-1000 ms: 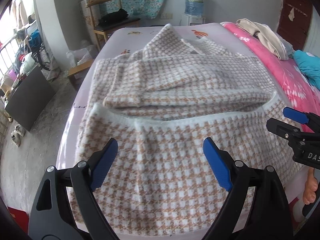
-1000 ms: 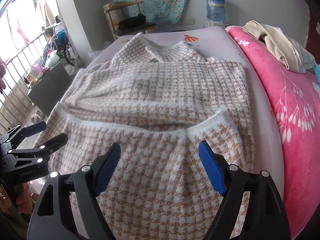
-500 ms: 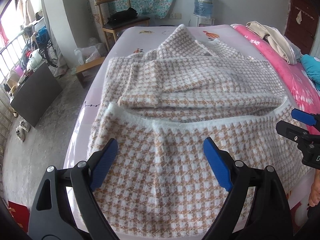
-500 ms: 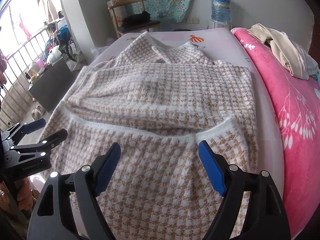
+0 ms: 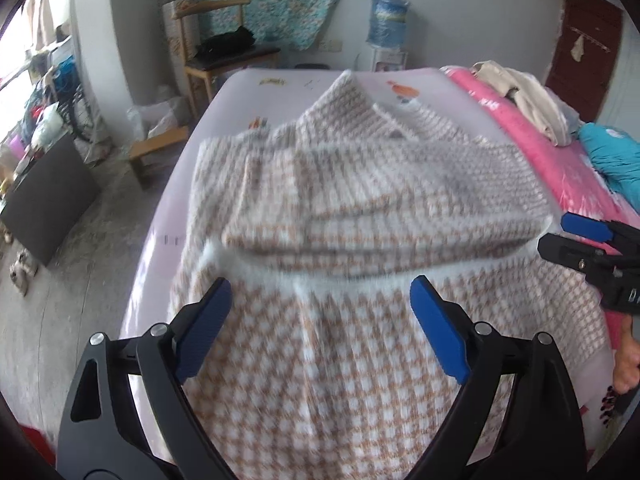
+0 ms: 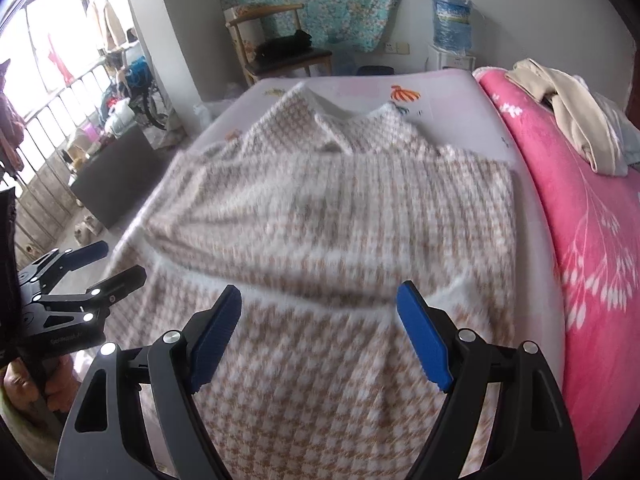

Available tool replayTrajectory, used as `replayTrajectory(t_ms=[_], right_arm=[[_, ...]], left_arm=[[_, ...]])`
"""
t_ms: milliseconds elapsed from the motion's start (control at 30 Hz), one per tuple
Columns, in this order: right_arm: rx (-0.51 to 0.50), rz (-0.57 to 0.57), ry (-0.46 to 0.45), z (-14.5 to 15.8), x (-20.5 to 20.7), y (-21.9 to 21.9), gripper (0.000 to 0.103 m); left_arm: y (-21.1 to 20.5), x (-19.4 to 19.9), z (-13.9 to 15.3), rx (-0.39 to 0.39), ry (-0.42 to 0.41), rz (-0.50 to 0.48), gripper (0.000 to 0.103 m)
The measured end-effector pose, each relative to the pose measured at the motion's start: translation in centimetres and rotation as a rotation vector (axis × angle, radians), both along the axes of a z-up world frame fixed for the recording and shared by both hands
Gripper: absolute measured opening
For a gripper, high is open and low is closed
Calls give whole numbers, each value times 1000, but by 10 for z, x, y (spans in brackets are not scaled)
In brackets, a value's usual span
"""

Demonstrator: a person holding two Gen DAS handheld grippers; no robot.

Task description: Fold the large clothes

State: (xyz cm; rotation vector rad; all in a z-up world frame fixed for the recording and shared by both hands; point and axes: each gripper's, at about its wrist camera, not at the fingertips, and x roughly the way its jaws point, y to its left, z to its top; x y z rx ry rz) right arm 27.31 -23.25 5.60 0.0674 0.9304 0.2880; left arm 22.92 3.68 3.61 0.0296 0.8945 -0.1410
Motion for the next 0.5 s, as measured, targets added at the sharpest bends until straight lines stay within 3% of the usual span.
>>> replayTrajectory(t_ms=[267, 367, 500], right_arm=[[-19, 55, -48, 46, 87, -13, 78], [0, 66, 2, 44, 149, -16, 78], [30, 27, 87, 24, 228, -23, 78]], left_arm=[[11, 95, 56, -102, -45, -77, 87], [-1, 150, 63, -120, -63, -106, 87], [-24, 223, 53, -181, -18, -119, 87]])
